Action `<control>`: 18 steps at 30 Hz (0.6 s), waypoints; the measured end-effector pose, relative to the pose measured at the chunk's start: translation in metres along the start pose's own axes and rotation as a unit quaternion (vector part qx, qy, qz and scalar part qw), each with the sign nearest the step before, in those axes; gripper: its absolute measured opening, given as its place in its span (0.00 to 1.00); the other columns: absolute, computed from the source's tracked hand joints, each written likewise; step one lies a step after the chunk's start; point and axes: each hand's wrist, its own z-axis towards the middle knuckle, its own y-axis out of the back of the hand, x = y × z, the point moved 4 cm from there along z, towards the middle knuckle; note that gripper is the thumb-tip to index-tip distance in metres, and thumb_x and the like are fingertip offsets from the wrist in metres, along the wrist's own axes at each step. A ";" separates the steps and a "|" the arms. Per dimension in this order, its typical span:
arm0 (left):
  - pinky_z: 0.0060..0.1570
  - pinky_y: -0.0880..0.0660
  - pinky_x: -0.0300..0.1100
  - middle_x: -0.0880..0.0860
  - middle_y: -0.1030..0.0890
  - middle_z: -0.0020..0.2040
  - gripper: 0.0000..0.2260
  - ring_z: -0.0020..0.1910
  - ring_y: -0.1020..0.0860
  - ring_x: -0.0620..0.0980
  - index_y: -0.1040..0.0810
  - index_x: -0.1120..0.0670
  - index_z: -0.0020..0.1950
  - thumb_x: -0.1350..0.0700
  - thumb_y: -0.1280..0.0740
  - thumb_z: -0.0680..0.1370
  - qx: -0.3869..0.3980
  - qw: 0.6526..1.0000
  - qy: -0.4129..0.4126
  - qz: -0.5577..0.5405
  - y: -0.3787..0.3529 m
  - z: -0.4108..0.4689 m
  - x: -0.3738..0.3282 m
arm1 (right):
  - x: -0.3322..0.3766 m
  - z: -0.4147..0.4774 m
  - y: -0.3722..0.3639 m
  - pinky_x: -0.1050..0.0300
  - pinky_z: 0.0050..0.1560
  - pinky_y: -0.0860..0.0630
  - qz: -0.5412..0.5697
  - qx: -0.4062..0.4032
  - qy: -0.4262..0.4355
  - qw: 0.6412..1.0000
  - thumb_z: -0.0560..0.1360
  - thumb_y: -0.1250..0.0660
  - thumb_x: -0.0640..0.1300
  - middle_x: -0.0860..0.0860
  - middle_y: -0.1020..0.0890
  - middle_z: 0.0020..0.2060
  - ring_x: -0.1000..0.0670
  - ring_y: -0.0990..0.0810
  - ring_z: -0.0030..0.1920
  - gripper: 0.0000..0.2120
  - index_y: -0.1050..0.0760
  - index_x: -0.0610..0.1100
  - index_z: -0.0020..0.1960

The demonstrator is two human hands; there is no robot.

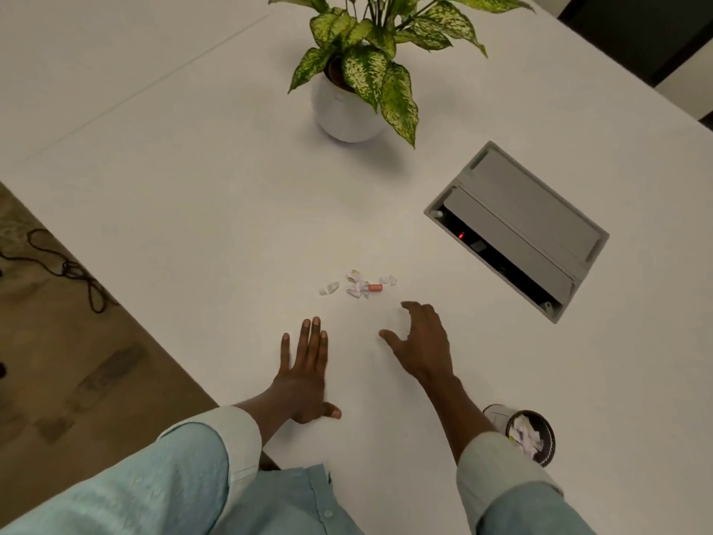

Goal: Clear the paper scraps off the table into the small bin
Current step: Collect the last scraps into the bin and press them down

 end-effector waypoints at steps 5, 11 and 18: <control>0.71 0.71 0.73 0.66 0.83 0.72 0.64 0.70 0.84 0.66 0.78 0.64 0.75 0.20 0.41 0.70 -0.004 1.000 0.002 0.006 0.000 0.001 -0.001 | 0.021 0.050 -0.006 0.45 0.59 0.25 -0.017 0.024 -0.001 1.000 0.69 0.23 0.59 0.45 0.31 0.67 0.44 0.33 0.69 0.42 0.38 0.51 0.76; 0.72 0.69 0.73 0.65 0.82 0.73 0.65 0.71 0.83 0.66 0.76 0.64 0.76 0.21 0.40 0.70 -0.013 1.000 -0.001 -0.001 -0.001 0.003 0.000 | 0.050 0.087 -0.022 0.43 0.55 0.23 -0.067 0.034 0.059 0.995 0.70 0.23 0.60 0.45 0.32 0.67 0.43 0.35 0.69 0.43 0.39 0.52 0.78; 0.72 0.70 0.73 0.65 0.82 0.74 0.64 0.72 0.83 0.66 0.76 0.64 0.76 0.21 0.40 0.70 -0.012 1.000 -0.003 0.001 -0.001 0.003 0.001 | 0.072 0.094 -0.046 0.51 0.34 0.22 -0.173 0.000 0.145 0.974 0.74 0.25 0.48 0.46 0.28 0.51 0.44 0.28 0.53 0.18 0.25 0.49 0.61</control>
